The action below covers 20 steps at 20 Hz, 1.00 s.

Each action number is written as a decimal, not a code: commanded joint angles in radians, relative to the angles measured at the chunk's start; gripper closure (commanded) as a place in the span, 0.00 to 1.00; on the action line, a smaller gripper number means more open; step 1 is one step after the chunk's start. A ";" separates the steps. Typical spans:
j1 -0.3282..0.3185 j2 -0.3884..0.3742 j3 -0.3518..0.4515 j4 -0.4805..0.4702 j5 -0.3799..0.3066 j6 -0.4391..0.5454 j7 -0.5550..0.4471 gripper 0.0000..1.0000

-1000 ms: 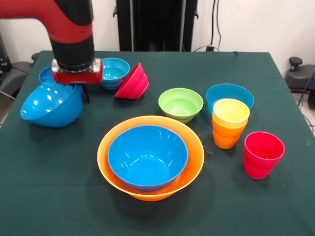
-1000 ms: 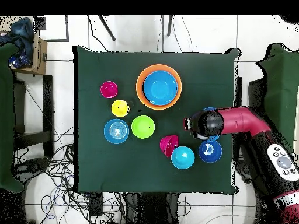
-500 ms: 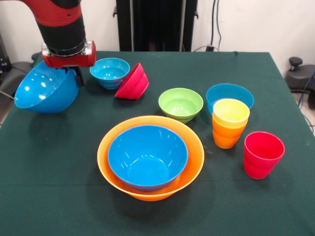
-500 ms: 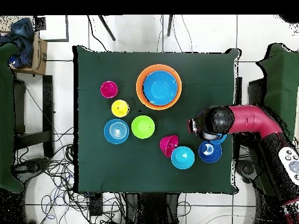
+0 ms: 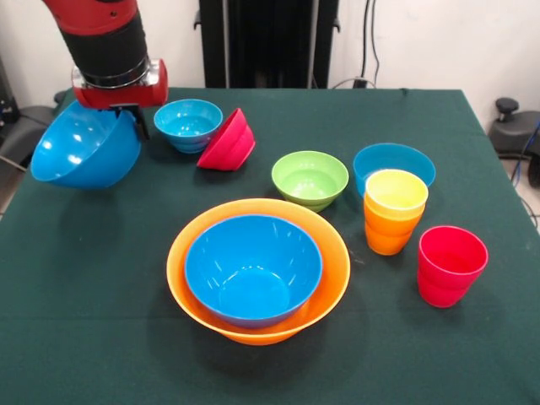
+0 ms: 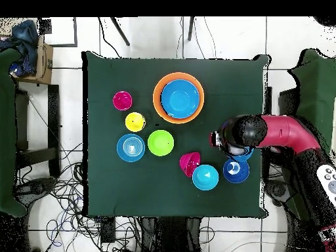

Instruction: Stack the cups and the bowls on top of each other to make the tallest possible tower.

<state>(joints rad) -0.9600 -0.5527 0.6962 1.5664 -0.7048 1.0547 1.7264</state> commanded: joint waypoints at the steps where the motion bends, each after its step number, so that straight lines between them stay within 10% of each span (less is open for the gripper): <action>1: 0.050 -0.015 0.050 -0.082 0.055 0.127 -0.249 1.00; 20: 0.121 -0.043 0.046 -0.213 0.206 0.200 -0.117 1.00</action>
<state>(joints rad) -0.8930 -0.5749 0.7178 1.4377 -0.5279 1.1689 1.7264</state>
